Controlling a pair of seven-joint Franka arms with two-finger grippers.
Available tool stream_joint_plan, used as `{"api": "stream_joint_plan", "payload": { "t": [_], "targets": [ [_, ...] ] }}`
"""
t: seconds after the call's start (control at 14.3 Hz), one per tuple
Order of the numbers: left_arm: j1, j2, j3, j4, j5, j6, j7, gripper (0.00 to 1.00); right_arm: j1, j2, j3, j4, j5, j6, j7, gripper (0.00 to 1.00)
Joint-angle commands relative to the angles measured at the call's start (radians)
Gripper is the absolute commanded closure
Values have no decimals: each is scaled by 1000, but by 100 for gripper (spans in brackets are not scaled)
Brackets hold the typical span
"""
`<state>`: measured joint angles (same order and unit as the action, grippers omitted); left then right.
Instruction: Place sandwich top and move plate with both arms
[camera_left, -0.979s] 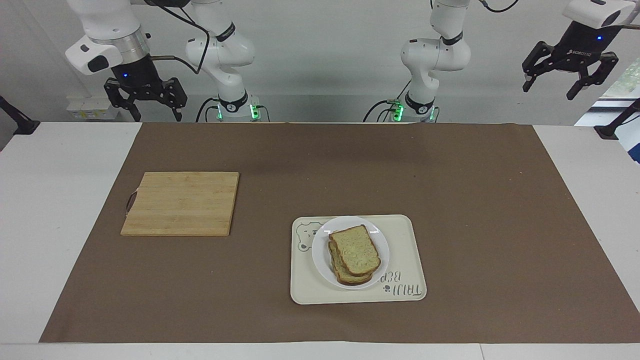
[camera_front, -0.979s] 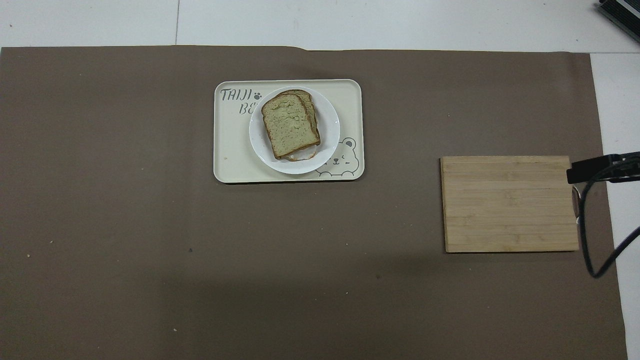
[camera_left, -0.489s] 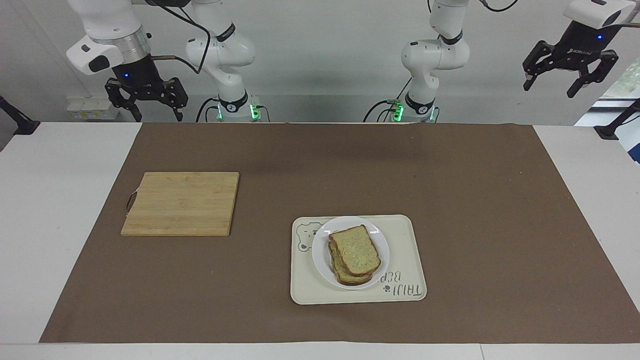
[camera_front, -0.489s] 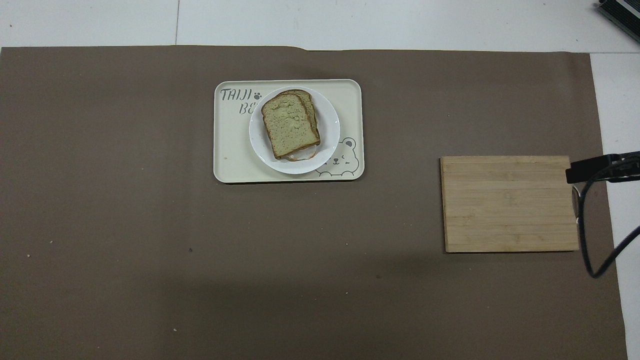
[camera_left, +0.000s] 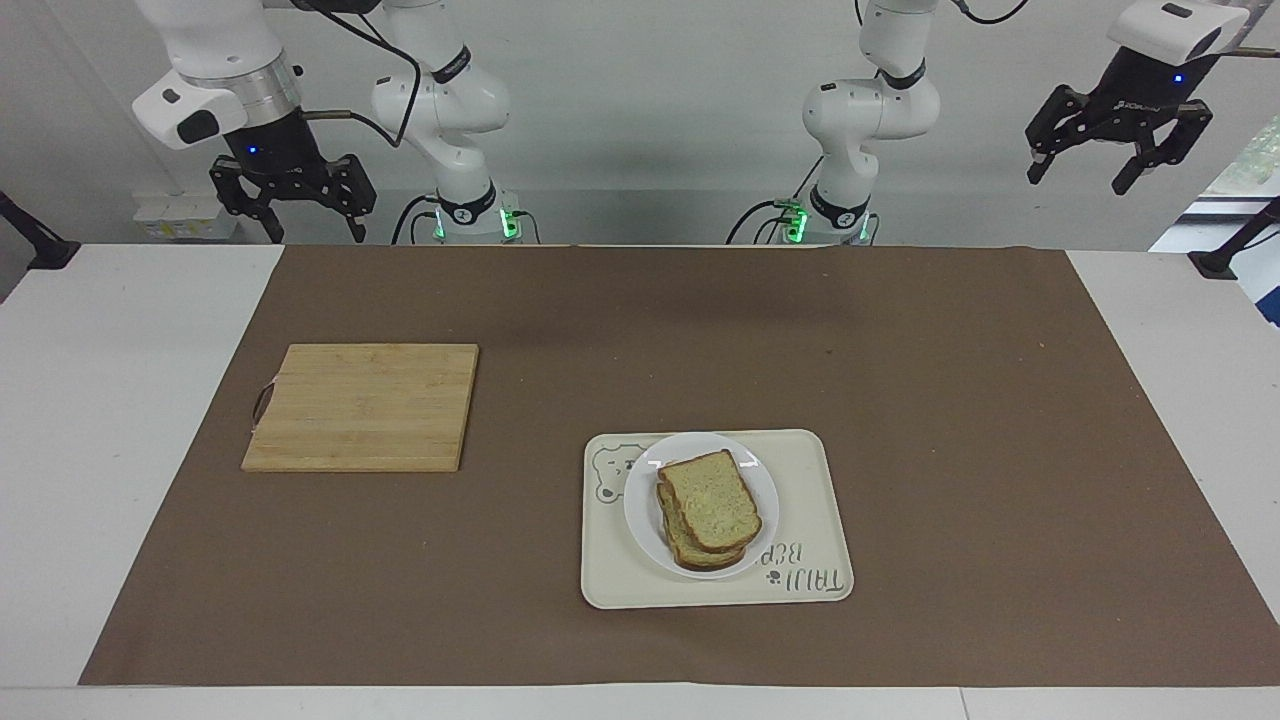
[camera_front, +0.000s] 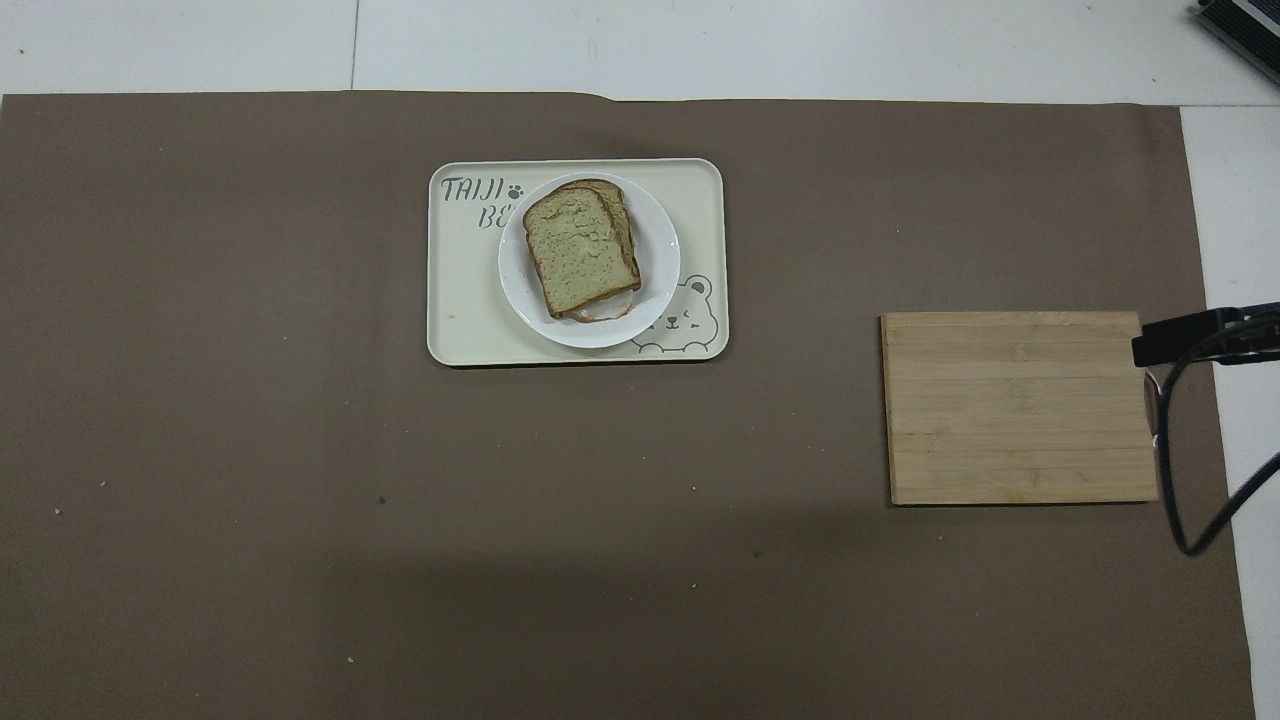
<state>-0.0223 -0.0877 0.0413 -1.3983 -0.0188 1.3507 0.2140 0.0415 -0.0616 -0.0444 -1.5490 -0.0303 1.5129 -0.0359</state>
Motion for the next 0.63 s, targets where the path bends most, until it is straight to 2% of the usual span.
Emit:
{"api": "stream_joint_plan", "payload": {
  "t": [0.0, 0.56],
  "targets": [
    [1, -12, -11, -13, 13, -10, -41, 0, -14, 8, 8, 18, 13, -16, -29, 0],
    [-1, -12, -12, -15, 11, -16, -38, 0, -14, 8, 6, 18, 13, -16, -29, 0]
  ]
}}
